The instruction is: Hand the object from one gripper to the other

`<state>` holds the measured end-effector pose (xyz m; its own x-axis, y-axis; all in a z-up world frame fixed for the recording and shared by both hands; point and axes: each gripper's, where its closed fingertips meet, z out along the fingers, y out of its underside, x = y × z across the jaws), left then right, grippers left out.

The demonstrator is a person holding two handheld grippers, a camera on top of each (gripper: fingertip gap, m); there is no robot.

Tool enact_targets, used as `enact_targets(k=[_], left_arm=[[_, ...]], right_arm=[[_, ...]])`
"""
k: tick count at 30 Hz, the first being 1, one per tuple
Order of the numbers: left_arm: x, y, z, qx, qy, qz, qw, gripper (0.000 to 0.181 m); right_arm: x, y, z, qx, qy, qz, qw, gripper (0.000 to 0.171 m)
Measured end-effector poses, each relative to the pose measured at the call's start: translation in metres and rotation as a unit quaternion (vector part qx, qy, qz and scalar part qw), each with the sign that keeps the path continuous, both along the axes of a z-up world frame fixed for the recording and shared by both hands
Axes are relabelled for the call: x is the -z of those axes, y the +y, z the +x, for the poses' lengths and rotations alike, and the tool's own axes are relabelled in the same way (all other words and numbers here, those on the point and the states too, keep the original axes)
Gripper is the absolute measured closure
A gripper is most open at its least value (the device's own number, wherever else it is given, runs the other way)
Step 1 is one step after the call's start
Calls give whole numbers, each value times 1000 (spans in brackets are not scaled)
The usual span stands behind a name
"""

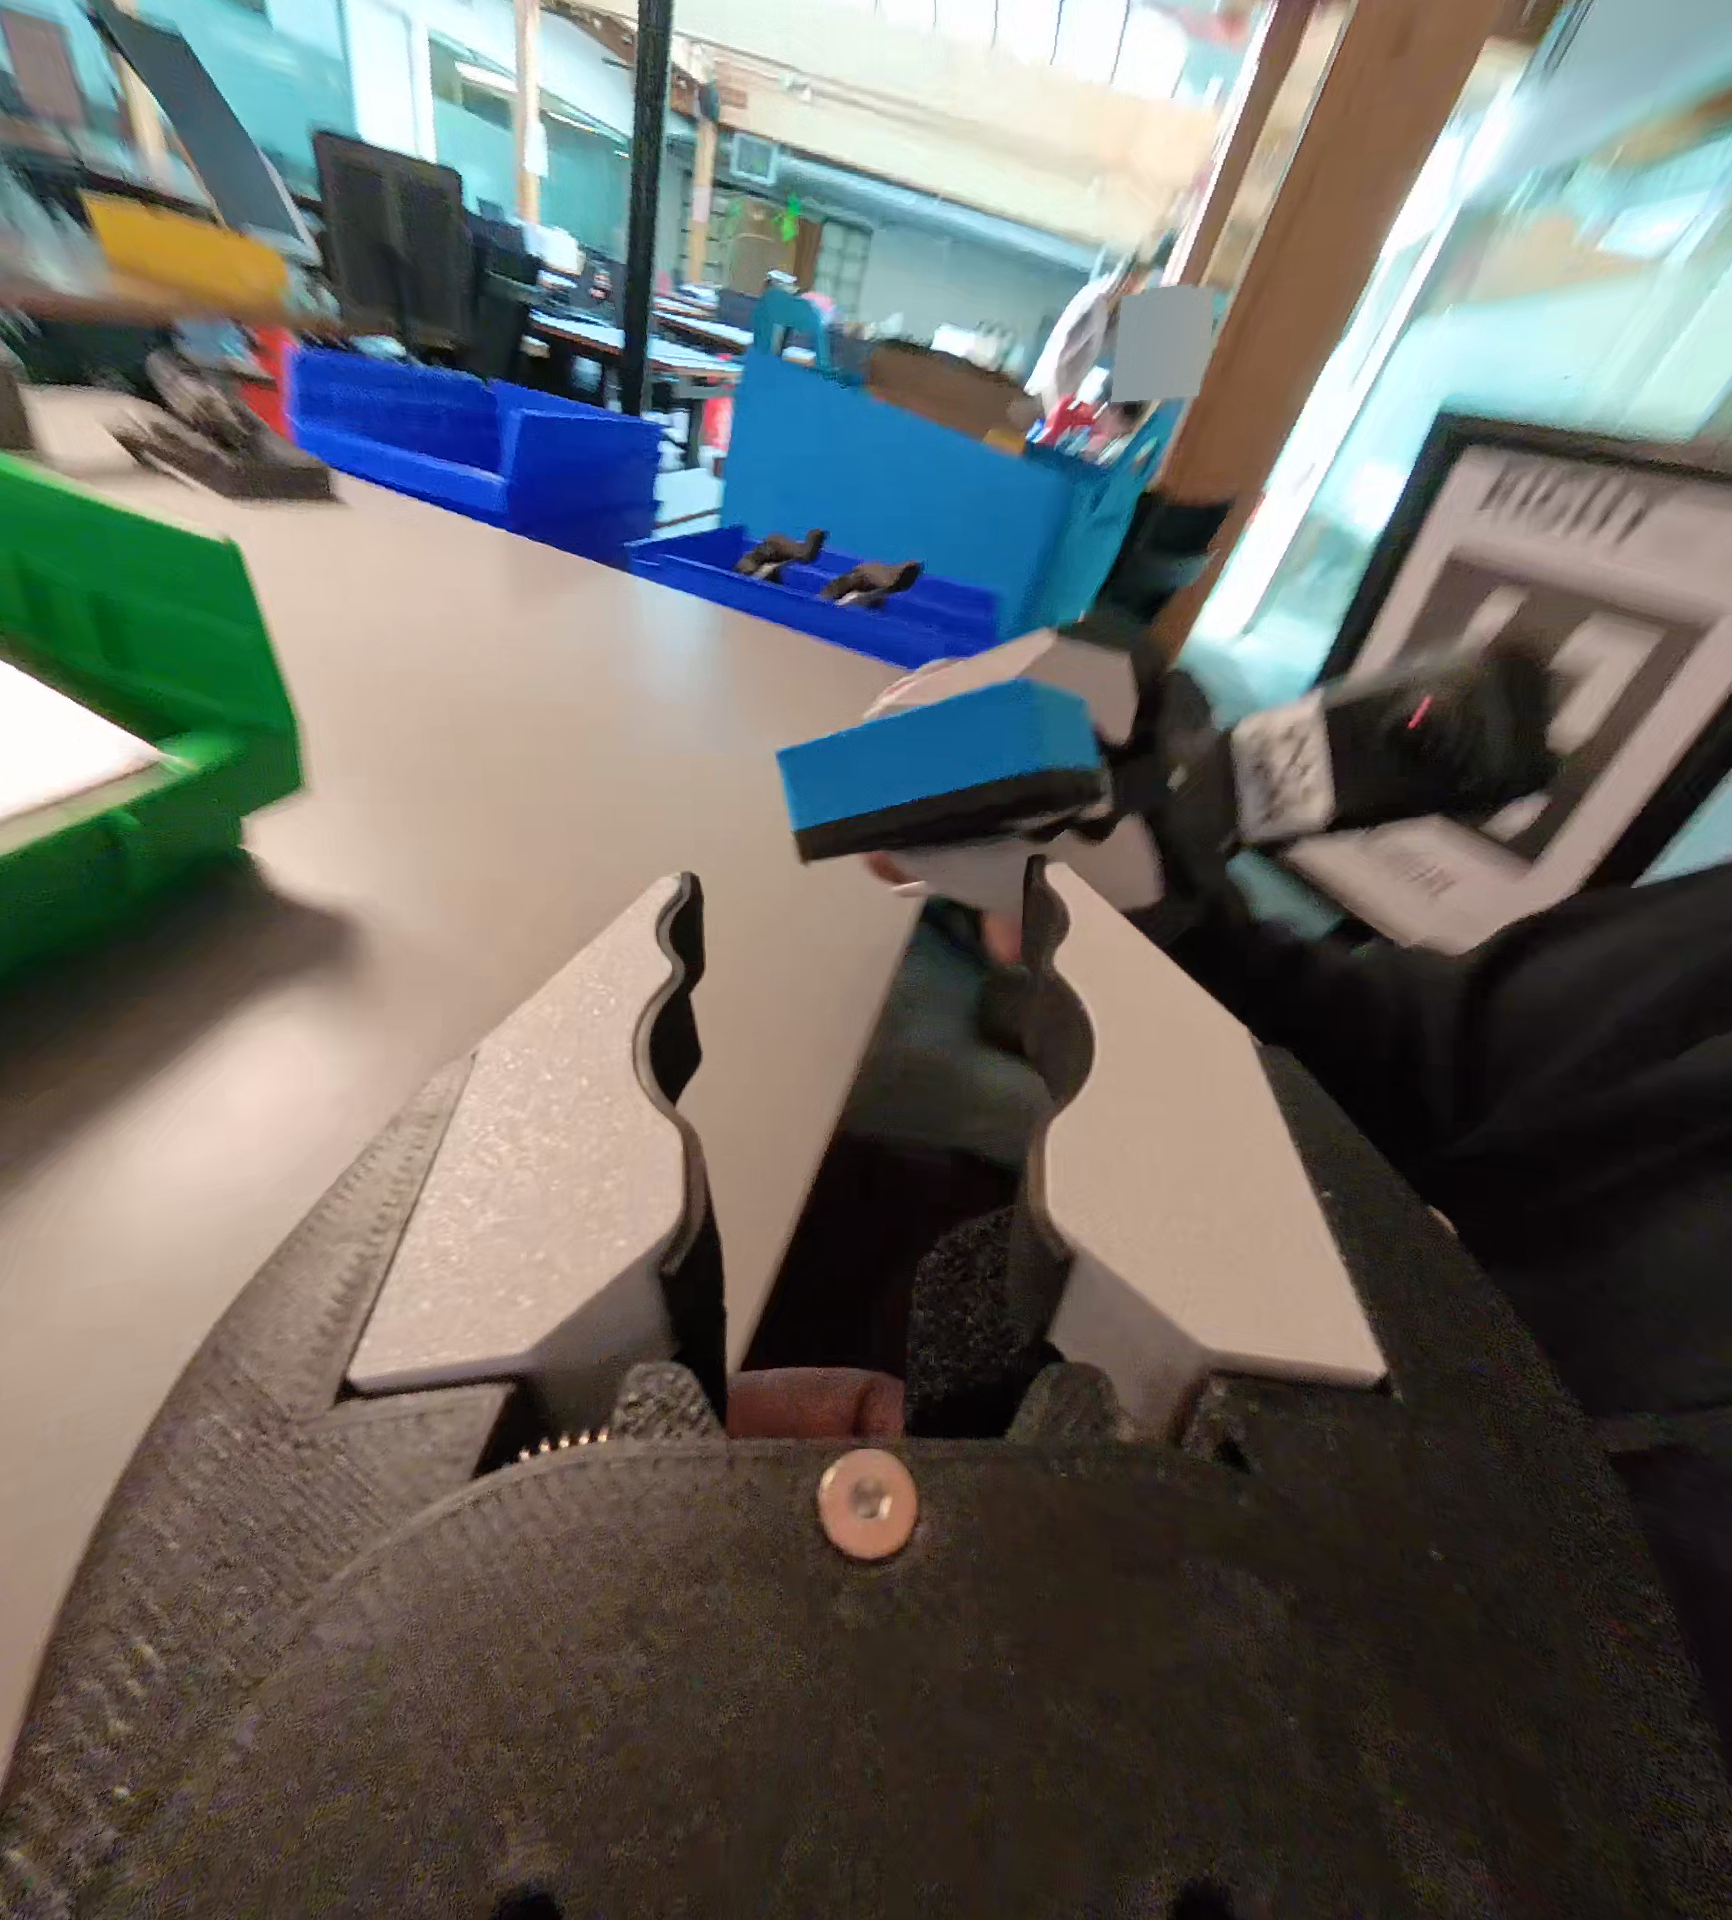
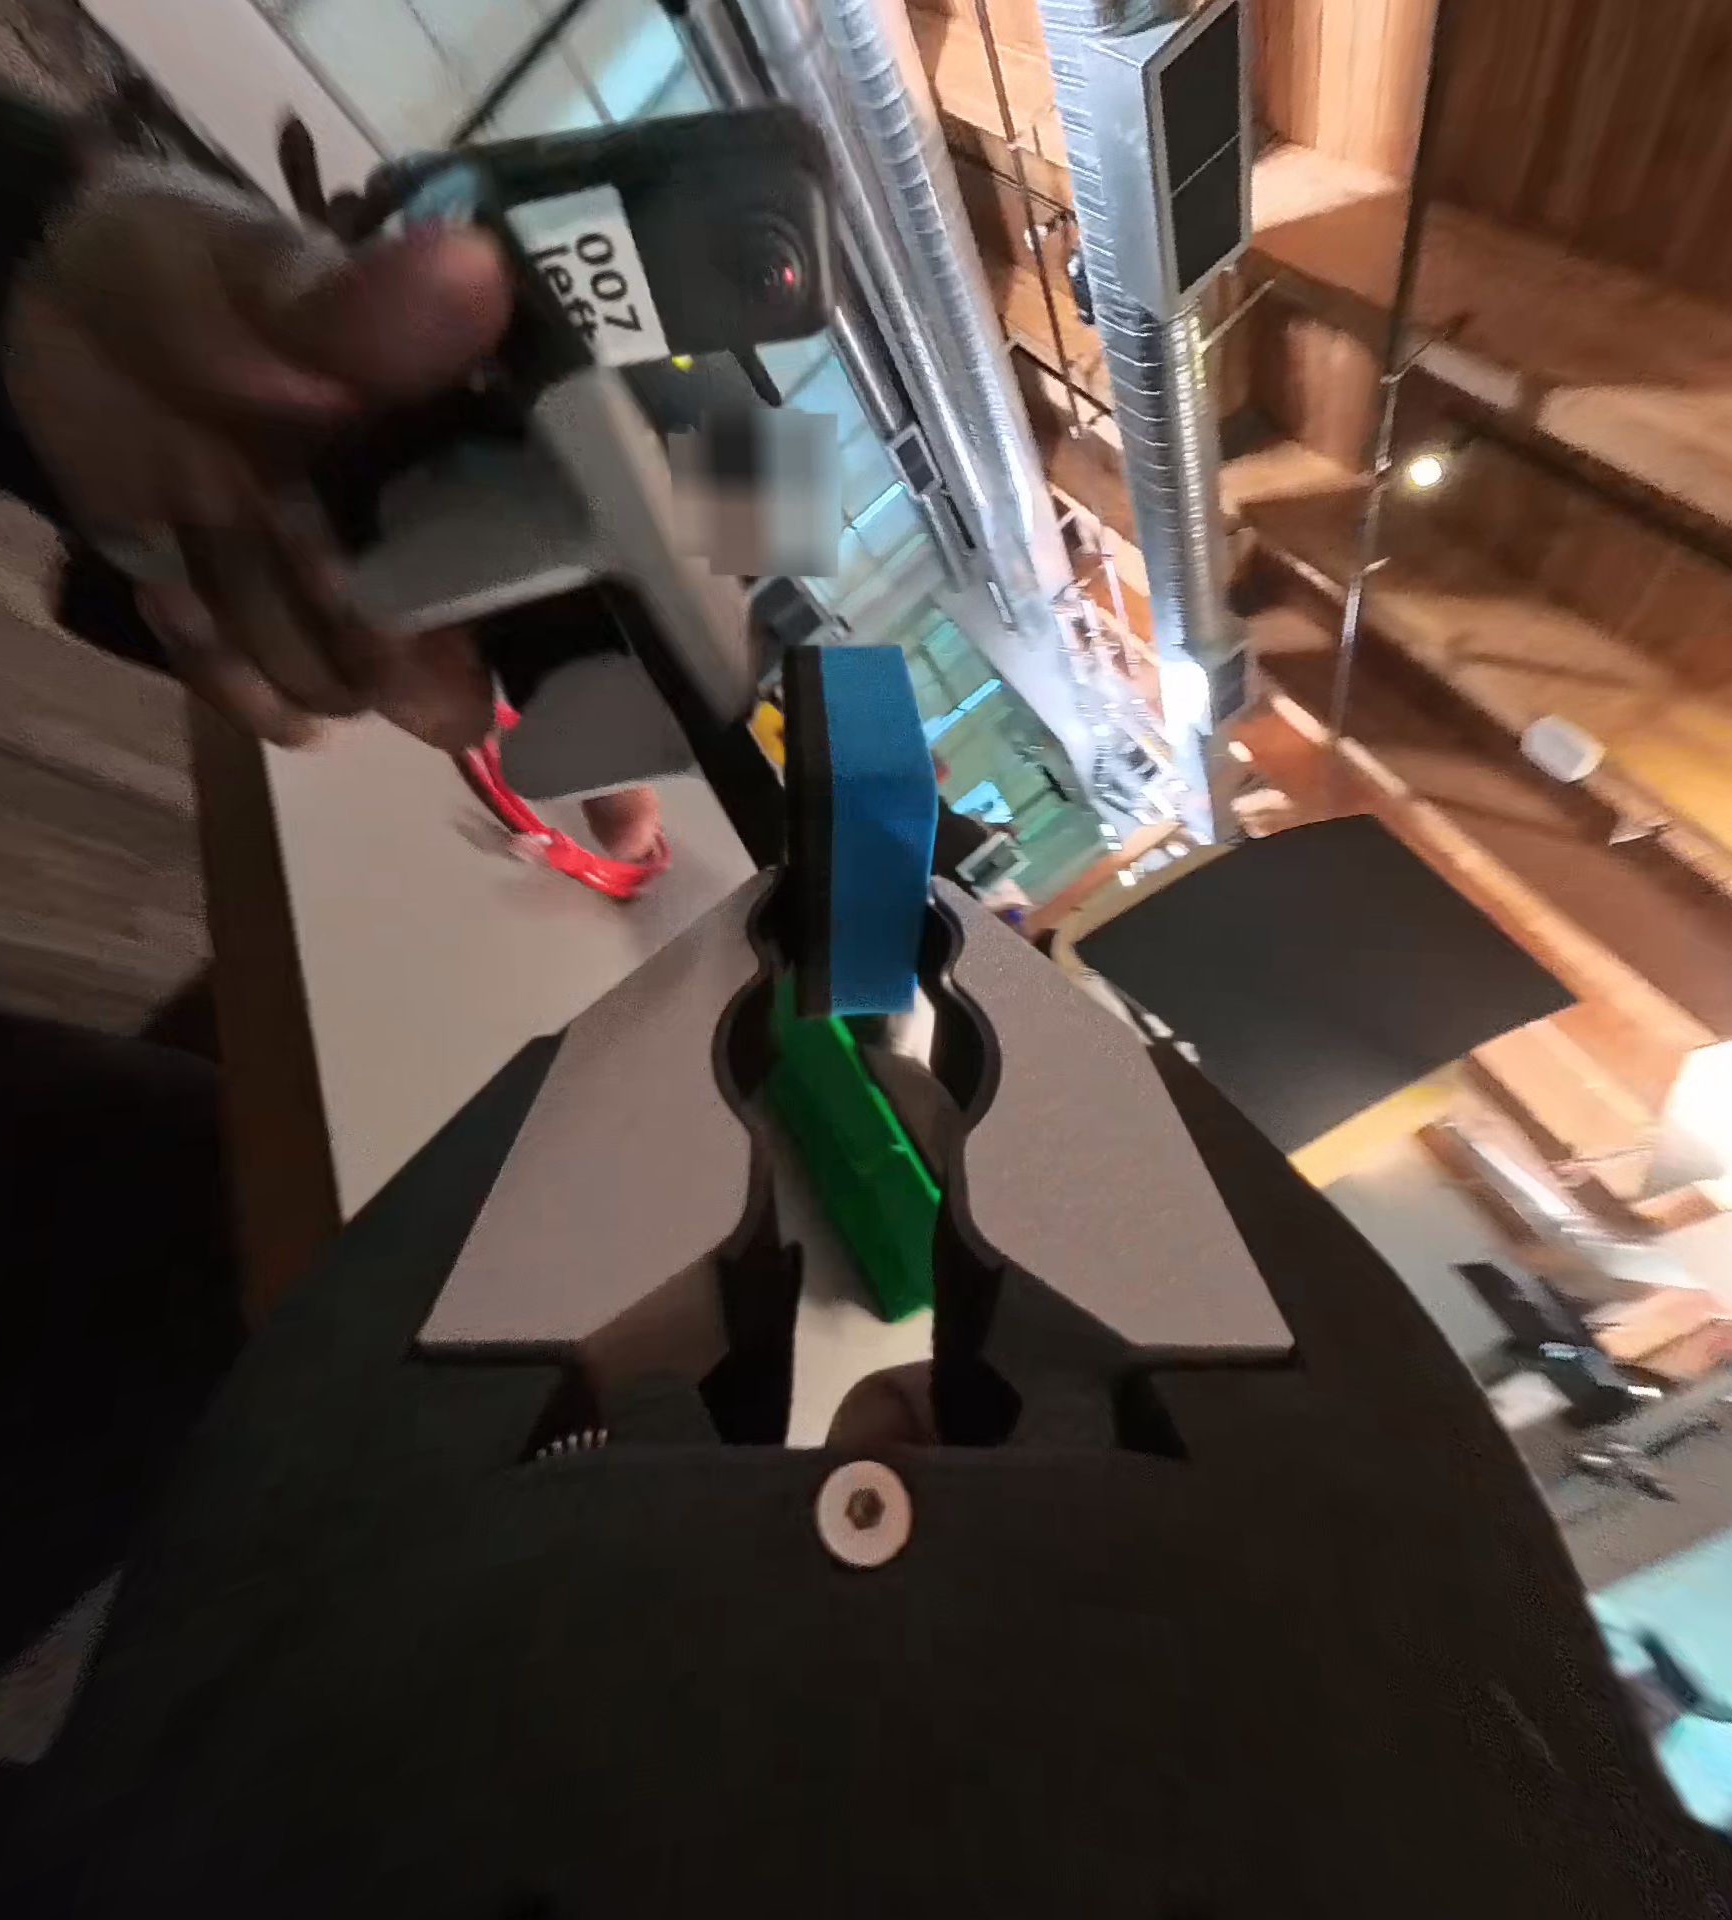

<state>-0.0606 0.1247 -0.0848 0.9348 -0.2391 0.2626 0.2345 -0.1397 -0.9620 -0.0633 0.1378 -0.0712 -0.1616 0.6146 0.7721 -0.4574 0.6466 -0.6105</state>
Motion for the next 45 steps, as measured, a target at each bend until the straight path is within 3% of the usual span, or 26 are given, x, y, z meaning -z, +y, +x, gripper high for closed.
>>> enact_targets(k=[4,9,13,22,30,35,38,41,45], left_arm=[[-15,-2,10,77,-187,12,979,118],[-3,9,9,66,-251,-25,965,119],[6,15,0,43,-299,-31,953,141],[2,12,0,49,-262,9,964,144],[-13,7,-5,41,-192,70,978,149],[-8,10,-5,34,-178,64,981,150],[-2,13,-3,34,-179,50,982,150],[2,15,-2,33,-188,33,981,149],[0,15,-4,20,-152,36,988,143]], right_arm=[[6,7,-6,54,41,65,996,146],[17,7,-11,95,76,145,982,146],[24,7,-15,108,82,170,976,147],[19,1,-11,84,77,122,986,143],[8,3,-6,56,62,61,995,127],[11,2,-10,43,23,30,998,110],[15,1,-12,52,26,49,997,113],[21,2,-16,81,52,96,991,128],[17,2,-17,58,12,26,998,135]])
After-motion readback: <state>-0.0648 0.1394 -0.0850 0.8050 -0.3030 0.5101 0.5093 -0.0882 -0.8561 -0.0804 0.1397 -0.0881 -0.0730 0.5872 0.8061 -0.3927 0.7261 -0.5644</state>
